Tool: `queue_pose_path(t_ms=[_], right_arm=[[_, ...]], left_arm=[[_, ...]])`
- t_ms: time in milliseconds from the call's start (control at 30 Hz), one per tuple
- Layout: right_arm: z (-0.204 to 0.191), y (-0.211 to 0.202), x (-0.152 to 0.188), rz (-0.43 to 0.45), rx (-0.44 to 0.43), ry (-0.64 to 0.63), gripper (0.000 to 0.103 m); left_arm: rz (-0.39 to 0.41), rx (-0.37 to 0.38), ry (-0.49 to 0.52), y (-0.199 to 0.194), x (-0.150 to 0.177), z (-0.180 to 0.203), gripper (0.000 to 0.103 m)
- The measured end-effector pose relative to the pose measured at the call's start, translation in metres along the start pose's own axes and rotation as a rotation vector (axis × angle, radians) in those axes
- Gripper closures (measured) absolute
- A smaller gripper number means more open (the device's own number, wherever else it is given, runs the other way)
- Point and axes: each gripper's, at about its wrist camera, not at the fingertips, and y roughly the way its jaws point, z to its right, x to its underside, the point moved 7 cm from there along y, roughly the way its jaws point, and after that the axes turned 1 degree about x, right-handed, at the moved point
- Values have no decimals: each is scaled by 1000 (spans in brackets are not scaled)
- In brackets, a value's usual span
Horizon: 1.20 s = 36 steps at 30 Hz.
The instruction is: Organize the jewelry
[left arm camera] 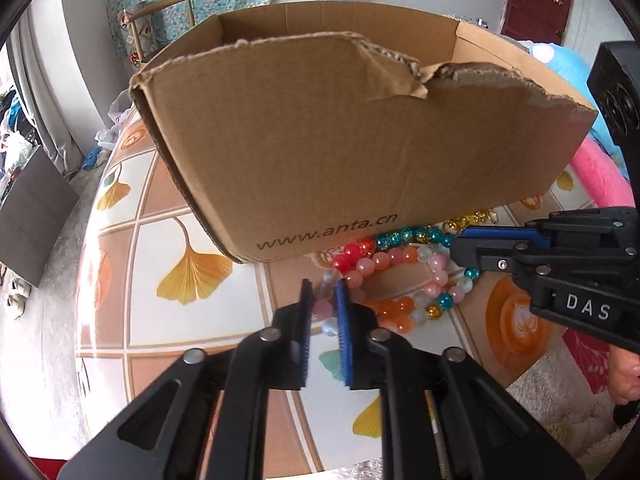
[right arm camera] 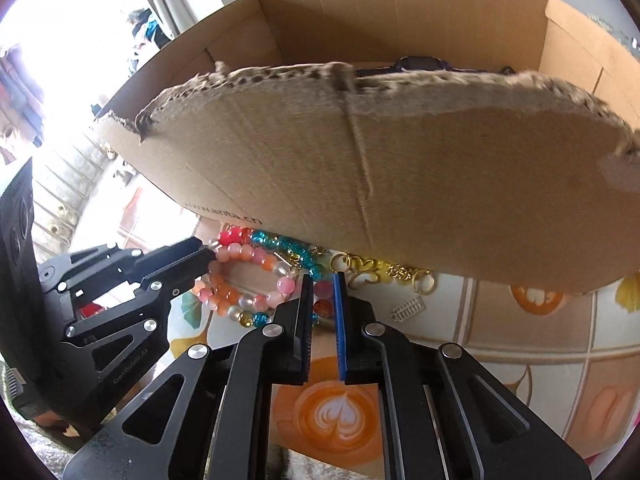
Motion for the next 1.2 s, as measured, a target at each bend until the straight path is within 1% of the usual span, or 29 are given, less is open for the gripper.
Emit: queue_pose_path(t_ms=[200, 400, 633, 833, 933, 1000, 1033, 1067, 1133, 1200], right_arm=[[14, -9, 6, 12, -15, 13, 96], [12, -22, 2, 48, -13, 0, 96], [9, -48, 13, 109, 8, -38, 96], [6, -76, 10, 169, 15, -65, 96], [2, -93, 12, 202, 4, -82, 96], [-2, -110, 11, 238, 2, -106, 96], [-7, -116, 9, 255, 3, -121, 96], [-16, -117, -3, 267, 0, -131, 96], [-24, -133, -10, 310, -10, -157, 96], [-30, -149, -19, 357, -9, -189, 96]], left_arm=[[28, 20, -17, -6, 1, -2, 94], [70, 19, -22, -21, 0, -2, 94], [136, 9, -21, -45, 0, -3, 94], [213, 10, -11, -68, -4, 1, 94], [257, 18, -9, -84, -7, 3, 94], [302, 28, -10, -102, -13, 2, 94], [326, 35, -11, -112, -17, 2, 94], [343, 43, -8, -120, -21, 1, 94], [386, 47, 7, -137, -29, 2, 94], [438, 40, 43, -156, -43, 5, 94]])
